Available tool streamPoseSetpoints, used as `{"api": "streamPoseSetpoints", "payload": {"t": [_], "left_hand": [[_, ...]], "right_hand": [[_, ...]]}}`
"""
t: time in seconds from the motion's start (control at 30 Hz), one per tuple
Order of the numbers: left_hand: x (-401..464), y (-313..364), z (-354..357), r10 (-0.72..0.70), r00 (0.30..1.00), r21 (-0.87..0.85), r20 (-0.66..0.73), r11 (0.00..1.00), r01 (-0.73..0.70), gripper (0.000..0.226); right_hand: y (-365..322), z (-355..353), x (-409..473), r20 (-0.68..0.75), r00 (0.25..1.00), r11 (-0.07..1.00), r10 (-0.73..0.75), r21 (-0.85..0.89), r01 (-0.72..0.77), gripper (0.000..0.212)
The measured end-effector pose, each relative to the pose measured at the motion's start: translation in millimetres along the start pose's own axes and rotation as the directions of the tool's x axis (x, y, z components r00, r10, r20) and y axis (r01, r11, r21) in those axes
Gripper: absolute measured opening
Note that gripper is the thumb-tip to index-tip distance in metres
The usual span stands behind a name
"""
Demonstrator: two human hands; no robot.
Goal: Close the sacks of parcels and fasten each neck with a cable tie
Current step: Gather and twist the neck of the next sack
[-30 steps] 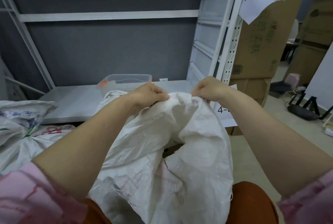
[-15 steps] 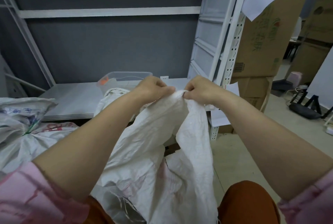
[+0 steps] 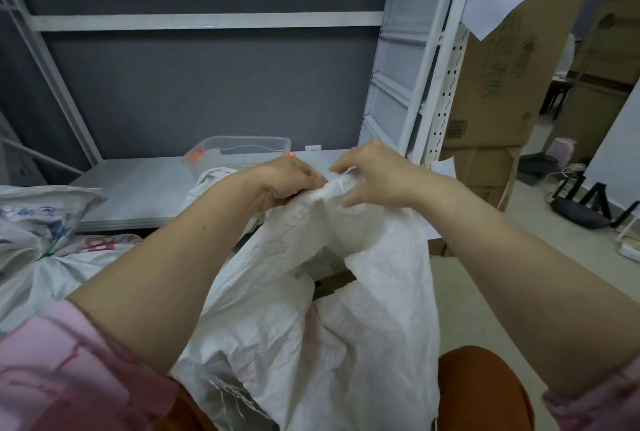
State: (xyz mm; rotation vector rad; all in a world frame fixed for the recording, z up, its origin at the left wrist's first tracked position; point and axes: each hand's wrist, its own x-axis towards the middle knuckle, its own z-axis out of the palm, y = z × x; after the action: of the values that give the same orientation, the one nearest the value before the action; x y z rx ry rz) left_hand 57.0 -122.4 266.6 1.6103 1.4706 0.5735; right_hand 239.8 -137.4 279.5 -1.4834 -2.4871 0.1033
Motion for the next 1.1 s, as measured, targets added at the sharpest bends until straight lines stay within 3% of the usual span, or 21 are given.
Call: {"api": "streamPoseSetpoints", "payload": {"t": [0.1, 0.17, 0.27, 0.33, 0.43, 0.5, 0.57, 0.63, 0.77, 0.87, 0.97, 1.1], "left_hand": [[4, 3, 5, 0.026, 1.0, 0.024, -0.006, 0.999, -0.026, 0.018], [6, 3, 8, 0.032, 0.999, 0.002, -0.029, 0.999, -0.032, 0.017], [4, -1, 5, 0.074, 0.995, 0.126, -0.066, 0.99, -0.065, 0.034], [0, -5, 0, 0.077, 0.997, 0.237, -0.02, 0.969, -0.07, 0.045], [-6, -11, -1, 0.022, 1.0, 0.339, -0.001, 0.941, -0.02, 0.024], [-7, -12, 1, 0.024, 1.0, 0.303, 0.005, 0.953, -0.025, 0.023], [-6, -10, 3, 0.013, 0.999, 0.153, 0.042, 0.988, -0.02, 0.026], [-4, -7, 4, 0.001, 1.0, 0.039, 0.03, 0.999, -0.002, 0.02], [4, 1, 9, 0.018, 0.997, 0.05, -0.074, 0.999, -0.014, 0.019], [2, 8, 17, 0.014, 0.999, 0.031, -0.046, 0.999, -0.012, 0.02], [-2, 6, 18, 0.061, 0.996, 0.002, -0.061, 0.998, -0.061, 0.016], [-8, -3, 6, 0.12, 0.991, 0.266, -0.065, 0.959, -0.099, 0.039]], "right_hand": [[-11, 4, 2, -0.065, 0.993, 0.988, -0.099, -0.124, 0.091, 0.018], [-8, 6, 5, -0.068, 0.995, 0.991, -0.077, -0.114, 0.069, 0.016], [6, 5, 8, 0.012, 0.998, 0.998, 0.059, 0.014, -0.059, 0.023], [18, 5, 12, 0.021, 0.985, 0.975, 0.174, 0.135, -0.175, 0.02], [26, 1, 12, 0.038, 0.965, 0.94, 0.258, 0.223, -0.26, 0.025], [28, -1, 10, 0.064, 0.959, 0.938, 0.275, 0.201, -0.283, 0.025], [29, 0, 9, 0.05, 0.947, 0.945, 0.317, 0.074, -0.32, 0.026], [26, 3, 9, -0.01, 0.96, 0.958, 0.279, -0.065, -0.279, 0.034], [7, 6, 11, 0.003, 1.0, 0.999, 0.024, -0.033, -0.024, 0.041], [-1, 7, 12, -0.055, 0.995, 0.991, -0.078, -0.117, 0.071, 0.018], [6, 8, 13, -0.041, 0.998, 0.986, -0.046, -0.164, 0.039, 0.015], [18, 8, 14, -0.041, 0.992, 0.977, 0.118, -0.176, -0.123, 0.017]]}}
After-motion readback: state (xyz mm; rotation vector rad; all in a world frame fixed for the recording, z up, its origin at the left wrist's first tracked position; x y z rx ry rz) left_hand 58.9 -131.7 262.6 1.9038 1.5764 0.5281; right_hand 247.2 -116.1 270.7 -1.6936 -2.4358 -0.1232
